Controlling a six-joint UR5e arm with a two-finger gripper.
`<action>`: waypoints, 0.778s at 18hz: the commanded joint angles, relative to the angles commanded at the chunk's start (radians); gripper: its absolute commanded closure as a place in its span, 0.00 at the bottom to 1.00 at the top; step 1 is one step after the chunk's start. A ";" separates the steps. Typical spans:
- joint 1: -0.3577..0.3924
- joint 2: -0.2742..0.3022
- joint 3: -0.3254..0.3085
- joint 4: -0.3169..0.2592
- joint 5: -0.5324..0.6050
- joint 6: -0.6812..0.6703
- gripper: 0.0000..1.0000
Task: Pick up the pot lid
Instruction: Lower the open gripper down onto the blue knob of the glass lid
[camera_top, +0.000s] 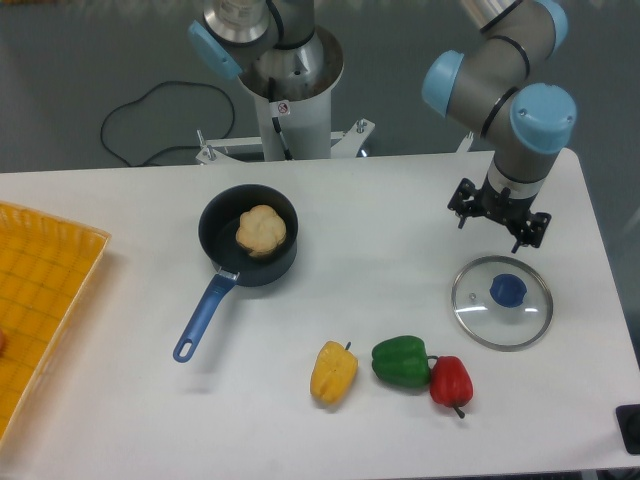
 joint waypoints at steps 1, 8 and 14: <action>-0.003 -0.008 0.014 0.000 0.002 -0.048 0.00; -0.017 -0.006 0.051 0.008 0.008 -0.450 0.00; -0.018 -0.078 0.064 0.086 0.008 -0.490 0.00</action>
